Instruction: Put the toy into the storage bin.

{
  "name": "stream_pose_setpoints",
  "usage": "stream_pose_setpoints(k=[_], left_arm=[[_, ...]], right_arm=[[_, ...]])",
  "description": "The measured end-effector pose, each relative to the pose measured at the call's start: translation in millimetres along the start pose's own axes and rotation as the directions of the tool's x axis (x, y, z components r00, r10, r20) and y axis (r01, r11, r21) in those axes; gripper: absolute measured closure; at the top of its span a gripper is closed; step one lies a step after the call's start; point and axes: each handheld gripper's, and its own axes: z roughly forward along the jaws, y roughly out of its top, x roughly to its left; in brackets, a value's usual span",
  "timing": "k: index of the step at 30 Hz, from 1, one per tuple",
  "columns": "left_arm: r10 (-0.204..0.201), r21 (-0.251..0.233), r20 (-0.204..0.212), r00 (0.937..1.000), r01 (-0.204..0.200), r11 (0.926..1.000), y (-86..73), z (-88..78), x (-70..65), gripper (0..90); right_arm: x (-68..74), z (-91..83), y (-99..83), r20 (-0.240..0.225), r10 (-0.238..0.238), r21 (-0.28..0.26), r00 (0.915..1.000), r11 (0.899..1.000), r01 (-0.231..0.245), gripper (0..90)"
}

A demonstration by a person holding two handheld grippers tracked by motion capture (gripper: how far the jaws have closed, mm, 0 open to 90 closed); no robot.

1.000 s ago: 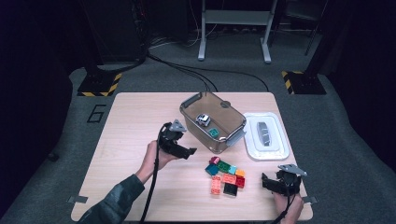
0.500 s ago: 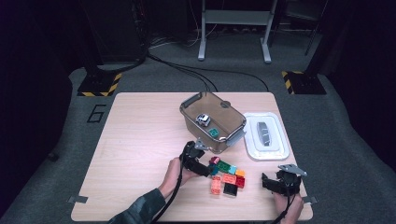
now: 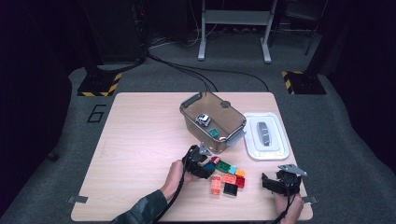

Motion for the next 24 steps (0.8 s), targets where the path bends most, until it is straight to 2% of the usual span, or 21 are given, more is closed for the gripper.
stream_pose_setpoints(k=[4,7,9,12,14,20,24], left_arm=[[0.022,0.005,0.000,0.9998,-0.022,0.9997,-4.4,-1.3,5.1,35.2],[0.053,-0.001,0.001,0.9986,-0.053,0.9986,-2.6,-0.3,1.2,34.6],[0.086,0.001,-0.014,0.9962,-0.086,0.9963,-1.9,2.7,-3.5,35.6],[0.108,0.016,-0.019,0.9940,-0.108,0.9940,-3.8,6.1,-5.4,42.4],[0.107,-0.004,-0.007,0.9942,-0.107,0.9942,-5.4,6.1,-4.7,46.6],[0.126,-0.010,0.002,0.9920,-0.126,0.9920,-7.4,4.9,-3.1,47.7],[0.109,-0.016,0.036,0.9934,-0.108,0.9940,-9.5,3.2,1.8,47.7]], right_arm=[[0.0,0.0,0.0,0.000,0.000,0.000,1.0000,1.000,0.000,10.5],[0.0,0.0,0.0,0.000,0.000,0.000,1.0000,1.000,0.000,10.5],[0.0,0.0,0.0,0.000,0.000,0.000,1.0000,1.000,0.000,10.5],[0.0,0.0,0.0,0.000,-0.001,0.000,1.0000,1.000,0.001,10.5],[0.0,0.0,0.0,0.000,0.000,0.000,1.0000,1.000,0.000,10.5],[0.0,0.0,0.0,0.000,-0.001,0.000,1.0000,1.000,0.001,10.6],[0.0,0.0,0.0,0.000,-0.001,0.000,1.0000,1.000,0.001,10.5]])
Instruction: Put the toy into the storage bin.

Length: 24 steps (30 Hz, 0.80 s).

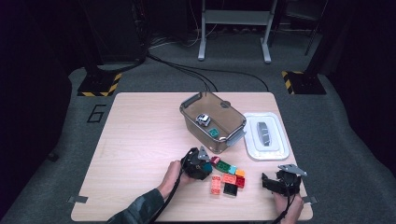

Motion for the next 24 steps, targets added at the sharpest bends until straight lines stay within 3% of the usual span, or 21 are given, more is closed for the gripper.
stream_pose_setpoints(k=[7,12,24], left_arm=[[-0.042,-0.022,0.032,0.9986,0.043,0.9988,-6.1,-4.0,9.6,47.8],[-0.049,-0.016,0.035,0.9982,0.049,0.9987,-9.1,-7.8,15.1,47.8],[-0.099,-0.049,0.011,0.9950,0.100,0.9938,-15.6,-28.5,33.7,47.9]], right_arm=[[0.0,0.0,0.0,0.000,0.000,0.000,1.0000,1.000,0.000,10.5],[0.0,0.0,0.0,0.000,0.000,0.000,1.0000,1.000,0.000,10.5],[0.2,0.0,0.0,0.002,-0.001,0.001,1.0000,1.000,0.001,10.5]])
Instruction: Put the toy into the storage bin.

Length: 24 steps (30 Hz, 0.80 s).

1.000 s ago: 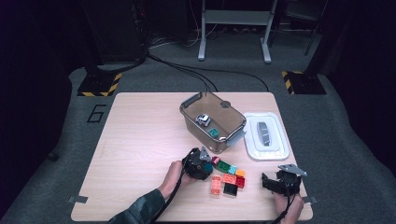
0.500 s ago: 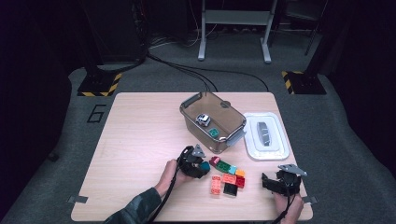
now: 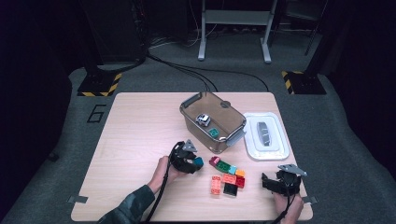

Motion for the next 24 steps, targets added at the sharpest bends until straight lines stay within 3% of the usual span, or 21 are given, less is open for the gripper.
stream_pose_setpoints(k=[9,24], left_arm=[[-0.022,-0.032,-0.024,0.9995,0.021,0.9993,5.1,-19.8,16.4,47.9],[-0.029,-0.058,-0.072,0.9970,0.024,0.9980,13.6,-47.0,32.5,47.9]], right_arm=[[0.0,0.0,0.0,0.000,0.000,0.000,1.0000,1.000,0.000,10.5],[-0.1,0.2,-0.1,-0.001,0.000,-0.003,1.0000,1.000,0.000,10.5]])
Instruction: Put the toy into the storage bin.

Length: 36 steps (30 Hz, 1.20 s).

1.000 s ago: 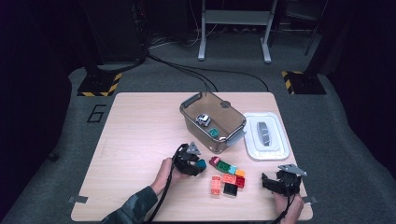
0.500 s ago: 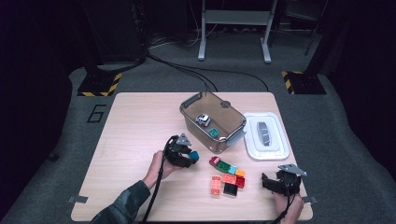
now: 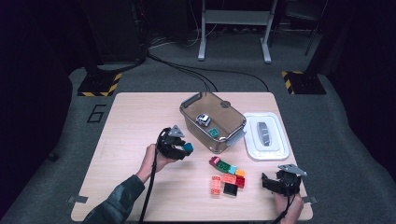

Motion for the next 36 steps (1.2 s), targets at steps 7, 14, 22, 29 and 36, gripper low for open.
stream_pose_setpoints(k=[7,14,22,29,36], left_arm=[[-0.011,-0.027,-0.023,0.9997,0.011,0.9996,9.9,-16.7,11.5,47.9],[-0.015,-0.041,-0.046,0.9988,0.013,0.9991,19.1,-28.0,22.7,47.9],[-0.029,-0.065,-0.071,0.9971,0.024,0.9976,35.4,-42.8,35.9,47.9],[-0.035,-0.075,-0.087,0.9956,0.028,0.9968,54.0,-50.0,45.1,47.9],[-0.022,-0.073,-0.093,0.9954,0.015,0.9972,75.4,-51.0,51.0,47.9]], right_arm=[[0.0,0.2,-0.1,-0.001,0.001,-0.003,1.0000,1.000,-0.001,10.5],[0.0,0.2,-0.1,-0.001,0.001,-0.003,1.0000,1.000,-0.001,10.5],[0.0,0.2,-0.1,-0.001,0.001,-0.003,1.0000,1.000,-0.001,10.5],[0.0,0.2,-0.1,-0.001,0.000,-0.003,1.0000,1.000,0.000,10.5],[0.0,0.3,-0.1,-0.001,0.001,-0.003,1.0000,1.000,-0.001,10.5]])
